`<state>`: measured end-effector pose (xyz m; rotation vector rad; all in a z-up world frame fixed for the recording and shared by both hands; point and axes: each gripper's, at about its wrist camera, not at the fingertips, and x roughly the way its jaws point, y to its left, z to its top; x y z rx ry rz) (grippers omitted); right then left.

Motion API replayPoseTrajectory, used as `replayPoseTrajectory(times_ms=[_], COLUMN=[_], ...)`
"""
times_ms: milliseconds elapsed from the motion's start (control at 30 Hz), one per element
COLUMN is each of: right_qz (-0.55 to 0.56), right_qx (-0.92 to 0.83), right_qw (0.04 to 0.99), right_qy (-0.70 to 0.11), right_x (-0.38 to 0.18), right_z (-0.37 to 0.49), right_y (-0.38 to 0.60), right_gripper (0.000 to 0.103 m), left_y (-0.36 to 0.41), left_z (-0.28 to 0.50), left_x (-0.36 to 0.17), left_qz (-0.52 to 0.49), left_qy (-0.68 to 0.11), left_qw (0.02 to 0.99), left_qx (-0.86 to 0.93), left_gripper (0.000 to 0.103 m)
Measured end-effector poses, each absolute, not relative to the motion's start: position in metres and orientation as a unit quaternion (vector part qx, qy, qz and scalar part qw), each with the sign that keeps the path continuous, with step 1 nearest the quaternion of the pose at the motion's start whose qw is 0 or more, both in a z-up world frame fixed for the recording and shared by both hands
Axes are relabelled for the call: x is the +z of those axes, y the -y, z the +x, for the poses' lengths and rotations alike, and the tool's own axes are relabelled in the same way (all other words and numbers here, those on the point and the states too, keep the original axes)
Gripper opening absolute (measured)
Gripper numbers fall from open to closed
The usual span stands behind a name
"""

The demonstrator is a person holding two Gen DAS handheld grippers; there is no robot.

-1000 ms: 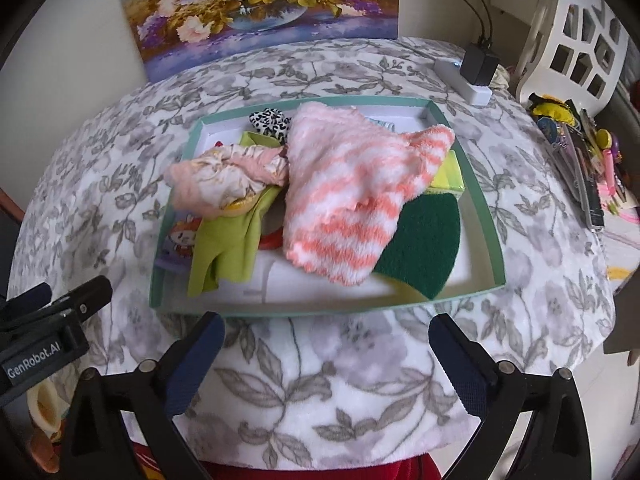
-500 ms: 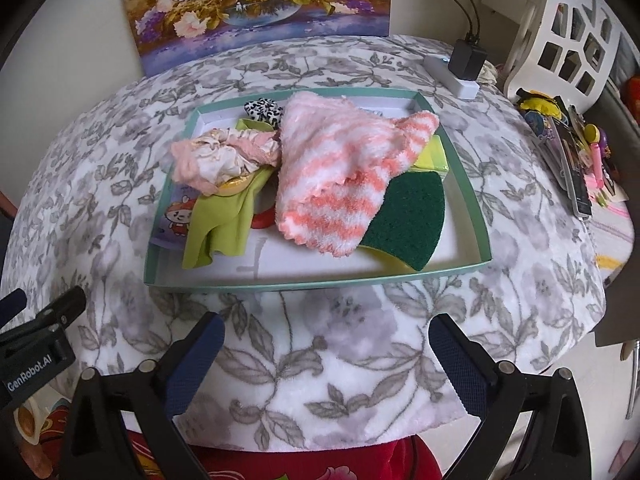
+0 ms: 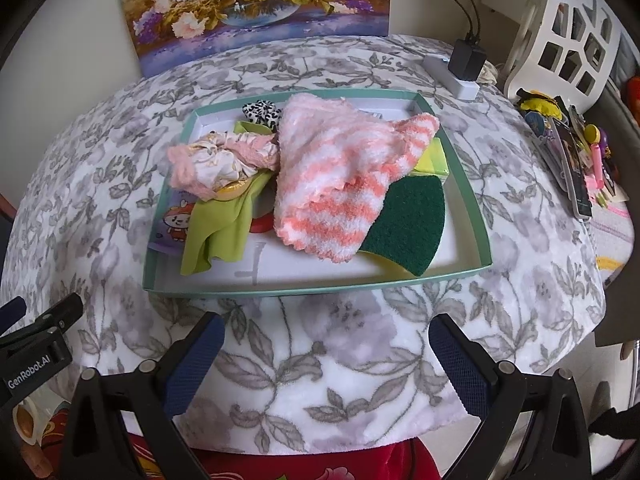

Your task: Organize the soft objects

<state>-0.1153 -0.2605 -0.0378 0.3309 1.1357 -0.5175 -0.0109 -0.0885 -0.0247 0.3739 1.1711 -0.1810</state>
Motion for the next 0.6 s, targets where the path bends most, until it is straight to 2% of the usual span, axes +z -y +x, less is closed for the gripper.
replayPoseTrajectory(times_ms=[600], right_qz=[0.158], right_qx=[-0.239], right_qw=[0.799], right_qy=[-0.528], right_x=[-0.0385], right_z=[-0.1157], right_y=[0.2618], right_gripper=[0.103], left_y=[0.0879], left_z=[-0.0078], left_x=[-0.0344], left_qz=[0.182], left_qy=[-0.566], left_qw=[0.801], left_qx=[-0.075], left_gripper=[0.096])
